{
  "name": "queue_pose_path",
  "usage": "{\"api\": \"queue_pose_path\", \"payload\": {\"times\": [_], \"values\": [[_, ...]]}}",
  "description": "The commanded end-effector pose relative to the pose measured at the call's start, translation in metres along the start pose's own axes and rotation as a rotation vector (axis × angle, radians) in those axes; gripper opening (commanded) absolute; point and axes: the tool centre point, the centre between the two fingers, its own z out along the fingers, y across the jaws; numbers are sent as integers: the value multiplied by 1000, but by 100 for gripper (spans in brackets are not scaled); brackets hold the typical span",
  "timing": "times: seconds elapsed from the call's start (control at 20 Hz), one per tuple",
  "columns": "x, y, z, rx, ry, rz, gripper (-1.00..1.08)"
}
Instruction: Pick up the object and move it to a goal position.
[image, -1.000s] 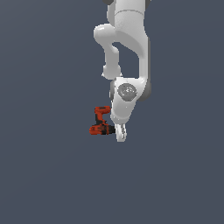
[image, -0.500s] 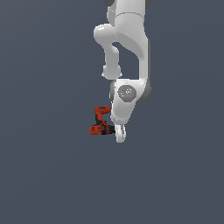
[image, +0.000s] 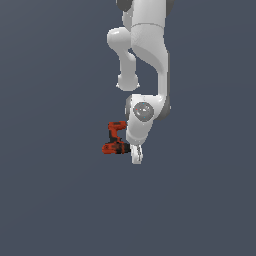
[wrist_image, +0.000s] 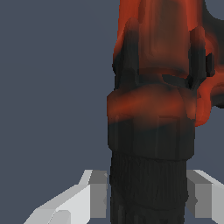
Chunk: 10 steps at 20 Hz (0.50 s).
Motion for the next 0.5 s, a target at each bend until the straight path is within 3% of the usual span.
{"api": "queue_pose_path", "payload": {"times": [0.0,0.45], "values": [[0,0,1,-1,0,0,-100],[0,0,-1,1,0,1,-100]]}}
